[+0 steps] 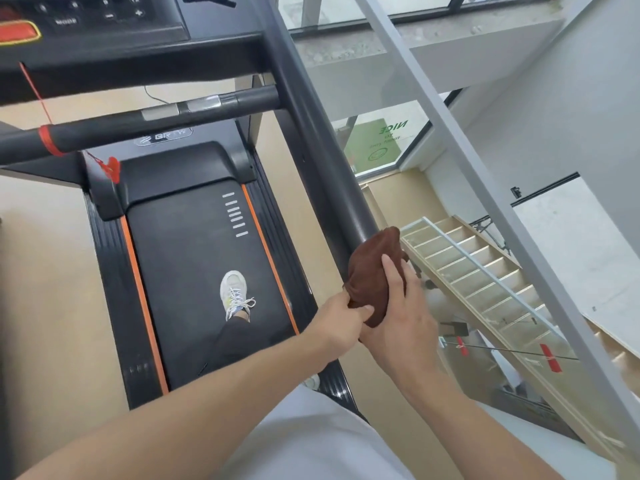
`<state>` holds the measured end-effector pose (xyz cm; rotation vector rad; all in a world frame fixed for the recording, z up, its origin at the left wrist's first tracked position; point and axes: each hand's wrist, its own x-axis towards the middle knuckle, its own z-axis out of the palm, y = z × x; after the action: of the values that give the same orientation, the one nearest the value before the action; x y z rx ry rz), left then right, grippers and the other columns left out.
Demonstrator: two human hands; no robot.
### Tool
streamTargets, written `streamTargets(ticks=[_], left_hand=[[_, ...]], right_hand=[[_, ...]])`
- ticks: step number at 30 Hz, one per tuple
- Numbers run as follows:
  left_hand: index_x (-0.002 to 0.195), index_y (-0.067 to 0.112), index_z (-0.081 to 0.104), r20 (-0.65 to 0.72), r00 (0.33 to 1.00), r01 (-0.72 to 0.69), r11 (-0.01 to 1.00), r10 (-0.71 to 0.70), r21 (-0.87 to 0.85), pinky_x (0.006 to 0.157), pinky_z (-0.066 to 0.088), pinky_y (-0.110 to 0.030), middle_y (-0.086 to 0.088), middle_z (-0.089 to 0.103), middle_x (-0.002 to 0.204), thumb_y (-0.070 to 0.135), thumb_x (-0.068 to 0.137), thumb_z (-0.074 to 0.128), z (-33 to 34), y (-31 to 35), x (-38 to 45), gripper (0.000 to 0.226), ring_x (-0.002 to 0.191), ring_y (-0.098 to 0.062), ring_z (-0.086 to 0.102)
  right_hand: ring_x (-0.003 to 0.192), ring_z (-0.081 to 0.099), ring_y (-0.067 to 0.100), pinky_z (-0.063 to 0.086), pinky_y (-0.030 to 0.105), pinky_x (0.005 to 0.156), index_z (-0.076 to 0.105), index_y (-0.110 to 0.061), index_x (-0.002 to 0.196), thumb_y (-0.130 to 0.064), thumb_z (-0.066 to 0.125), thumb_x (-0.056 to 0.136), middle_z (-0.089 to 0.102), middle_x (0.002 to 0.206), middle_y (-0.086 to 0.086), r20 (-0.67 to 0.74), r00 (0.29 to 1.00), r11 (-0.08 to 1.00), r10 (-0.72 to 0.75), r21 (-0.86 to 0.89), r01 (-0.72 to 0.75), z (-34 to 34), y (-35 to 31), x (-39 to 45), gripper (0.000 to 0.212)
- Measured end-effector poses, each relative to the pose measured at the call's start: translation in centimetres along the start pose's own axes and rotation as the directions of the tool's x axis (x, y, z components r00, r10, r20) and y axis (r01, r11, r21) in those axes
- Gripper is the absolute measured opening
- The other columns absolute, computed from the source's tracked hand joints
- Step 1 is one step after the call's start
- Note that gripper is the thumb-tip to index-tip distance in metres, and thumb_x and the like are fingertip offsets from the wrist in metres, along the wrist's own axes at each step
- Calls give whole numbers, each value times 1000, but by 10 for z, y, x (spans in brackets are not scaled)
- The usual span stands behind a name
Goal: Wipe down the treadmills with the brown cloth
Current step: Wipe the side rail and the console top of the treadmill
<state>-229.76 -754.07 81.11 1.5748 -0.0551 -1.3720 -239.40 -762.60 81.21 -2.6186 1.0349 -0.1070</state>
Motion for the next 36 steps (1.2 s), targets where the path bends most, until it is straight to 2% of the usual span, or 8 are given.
streamTargets(ticks=[3, 8, 12, 17, 24, 29, 33, 36], left_hand=[[134, 36, 64, -245, 937, -227, 968, 247, 108, 88, 55, -25, 14, 75, 99, 39, 89, 69, -17, 30, 8, 45, 93, -5, 69], [136, 37, 56, -442, 806, -387, 916, 393, 108, 87, 37, -8, 27, 51, 123, 38, 95, 68, -77, 121, 49, 43, 104, 18, 49], [131, 33, 59, -485, 708, -487, 852, 513, 191, 103, 47, -27, 19, 53, 129, 25, 96, 65, -154, 194, 90, 36, 116, 4, 53], [133, 25, 59, -431, 517, -509, 670, 739, 540, 114, 40, -38, 9, 53, 141, 13, 95, 62, -263, 277, 125, 40, 135, -8, 46], [154, 24, 37, -348, 680, -382, 717, 646, 583, 125, 21, -38, 8, 31, 163, 13, 105, 45, -338, 360, 161, 51, 151, -10, 24], [158, 31, 27, -365, 759, -299, 787, 539, 540, 124, 23, -42, 5, 23, 168, 24, 107, 43, -352, 391, 182, 54, 154, -15, 21], [158, 20, 30, -351, 707, -345, 733, 614, 586, 117, 16, -20, 4, 30, 164, 25, 108, 41, -369, 412, 179, 51, 150, -11, 24], [157, 23, 32, -392, 689, -353, 755, 609, 552, 110, 20, -18, 8, 33, 161, 28, 109, 39, -382, 424, 175, 48, 143, -5, 32]], right_hand=[[135, 49, 21, 52, 46, 91, 12, -35, 160, -64, 61, 84, 30, 161, -5, 79, 996, 998, 35, 48, -39, -7, -23, 48, 95], [125, 58, 25, 54, 51, 93, 13, -32, 160, -70, 52, 94, 41, 151, -1, 54, 999, 988, -8, 152, 0, 5, -86, 169, 85], [128, 56, 28, 52, 51, 97, 14, -32, 160, -74, 43, 94, 41, 154, 2, 29, 999, 992, -46, 119, 43, 21, -145, 275, 83], [133, 51, 32, 47, 52, 101, 16, -29, 160, -76, 38, 94, 35, 159, 3, 19, 998, 994, -63, 93, 61, 29, -208, 376, 84], [145, 39, 28, 41, 54, 111, 10, -38, 160, -75, 42, 94, 21, 167, -1, 113, 988, 992, -105, 88, 96, 36, -242, 443, 82], [149, 32, 16, 25, 43, 125, 18, -23, 164, -59, 54, 99, 30, 164, 5, 310, 934, 866, -177, 500, -1, 25, -247, 505, 82], [154, 20, 32, 22, 51, 124, 15, -32, 163, -80, 39, 91, 14, 170, 10, 220, 965, 971, -142, 222, 92, 43, -310, 561, 89], [154, 14, 35, 10, 56, 124, 25, -34, 160, -81, 20, 91, 15, 170, 8, 176, 966, 981, -189, 0, 192, 51, -356, 592, 83]])
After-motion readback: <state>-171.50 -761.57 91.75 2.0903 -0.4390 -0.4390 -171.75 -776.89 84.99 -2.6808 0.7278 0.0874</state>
